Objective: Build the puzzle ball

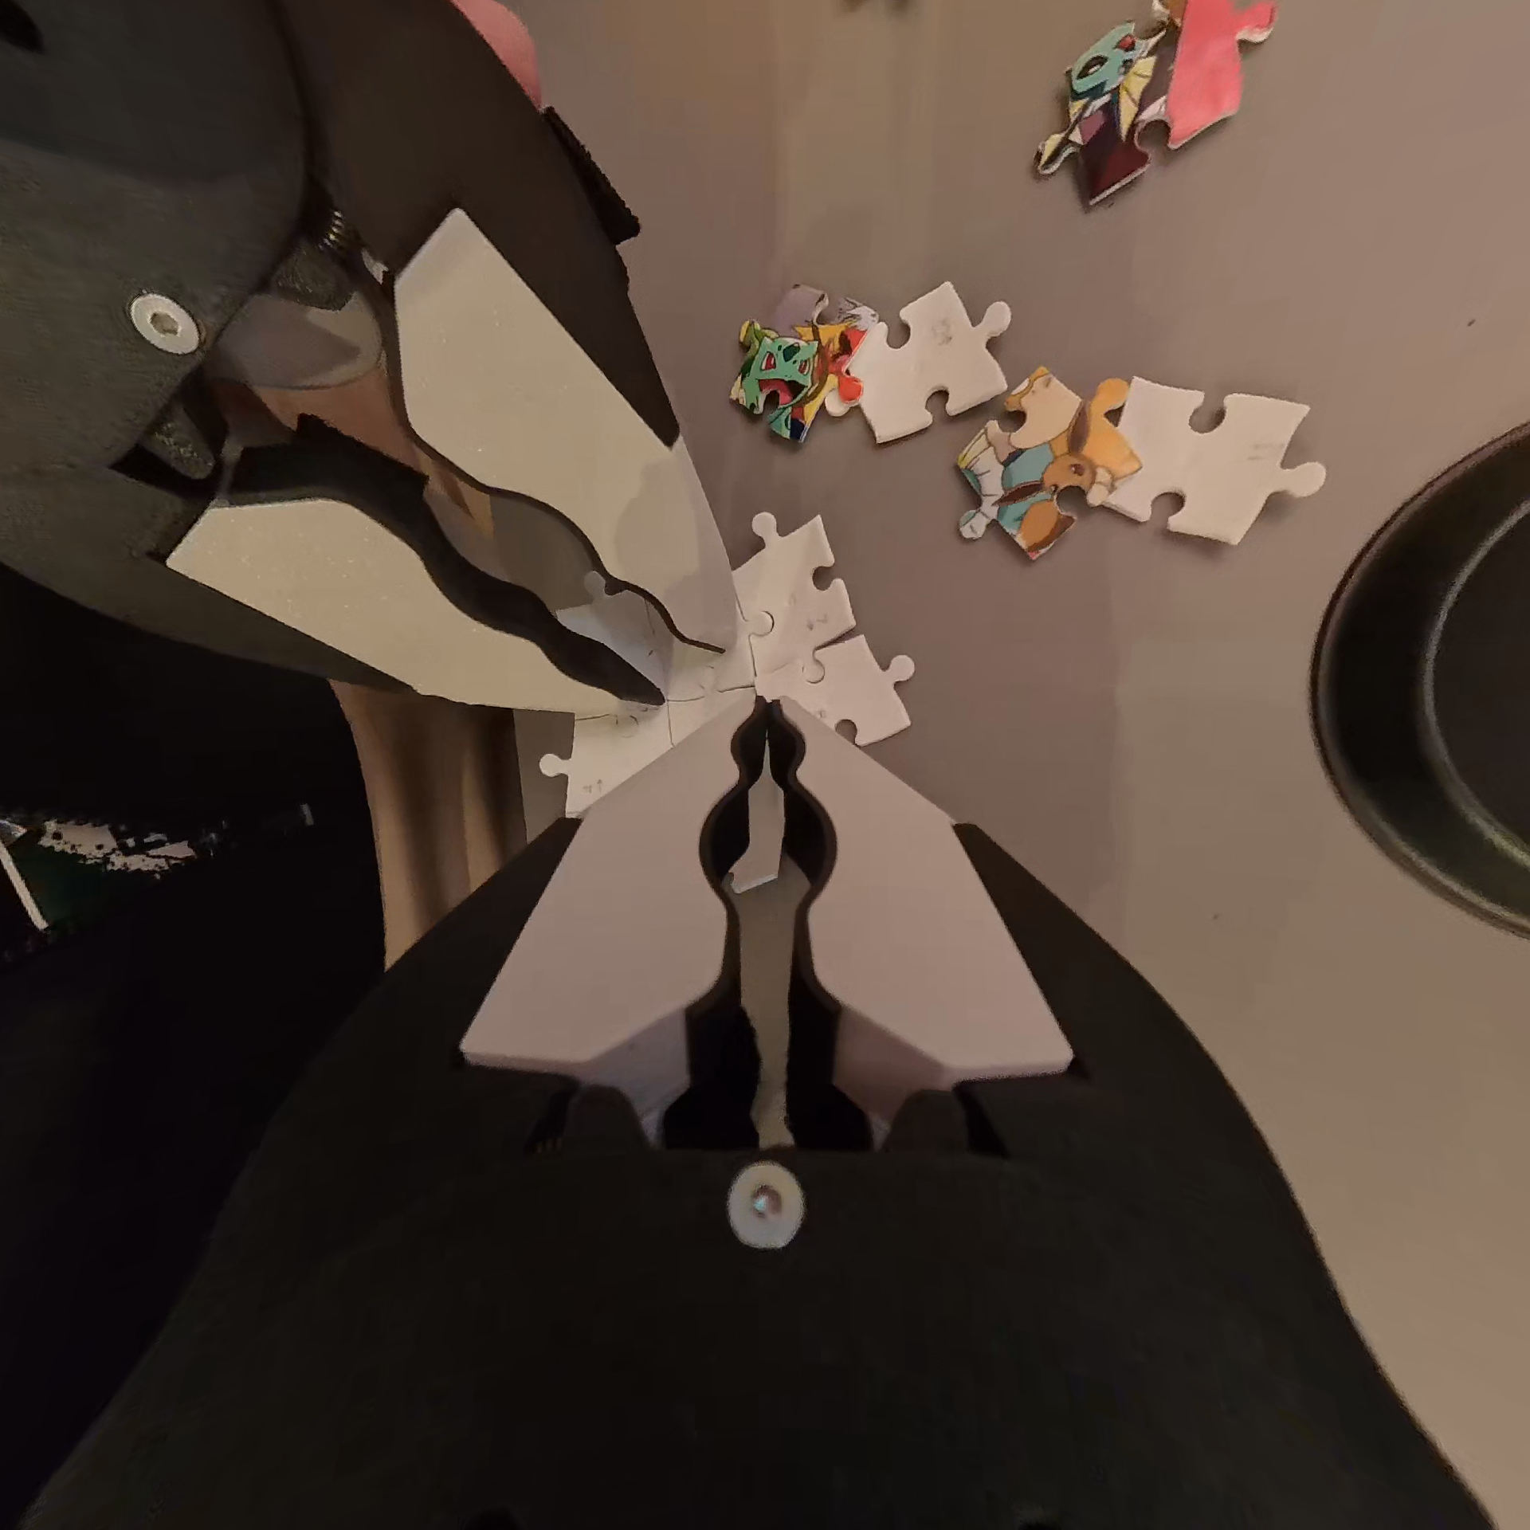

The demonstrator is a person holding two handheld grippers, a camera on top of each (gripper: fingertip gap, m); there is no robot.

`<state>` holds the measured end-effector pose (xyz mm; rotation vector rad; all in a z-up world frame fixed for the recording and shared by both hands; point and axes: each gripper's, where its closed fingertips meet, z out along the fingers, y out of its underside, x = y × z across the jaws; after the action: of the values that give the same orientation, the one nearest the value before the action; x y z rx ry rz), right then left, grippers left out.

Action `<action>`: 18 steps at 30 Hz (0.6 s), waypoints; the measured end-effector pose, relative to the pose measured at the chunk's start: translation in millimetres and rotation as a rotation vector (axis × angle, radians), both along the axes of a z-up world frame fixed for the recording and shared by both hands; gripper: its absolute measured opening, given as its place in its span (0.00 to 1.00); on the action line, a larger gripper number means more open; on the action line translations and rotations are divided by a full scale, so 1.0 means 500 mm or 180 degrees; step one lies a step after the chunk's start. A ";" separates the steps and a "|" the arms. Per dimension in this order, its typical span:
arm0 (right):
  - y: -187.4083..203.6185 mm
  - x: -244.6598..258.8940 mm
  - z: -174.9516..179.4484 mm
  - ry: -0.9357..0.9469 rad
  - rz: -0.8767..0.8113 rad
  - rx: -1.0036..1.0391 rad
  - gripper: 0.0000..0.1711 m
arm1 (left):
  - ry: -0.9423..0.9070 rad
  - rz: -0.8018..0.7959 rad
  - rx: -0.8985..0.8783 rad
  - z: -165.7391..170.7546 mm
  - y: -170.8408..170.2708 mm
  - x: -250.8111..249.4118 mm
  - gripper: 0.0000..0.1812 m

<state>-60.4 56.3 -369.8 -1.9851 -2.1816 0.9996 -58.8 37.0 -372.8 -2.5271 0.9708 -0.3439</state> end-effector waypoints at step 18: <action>-0.016 0.016 -0.003 0.0095 0.0510 0.0357 0.00 | 0.0058 -0.0028 0.0033 0.000 0.000 0.003 0.12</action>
<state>-52.2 48.1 -371.4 -1.7610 -2.3549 0.8941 -57.4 37.1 -372.8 -2.5217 0.9883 -0.3181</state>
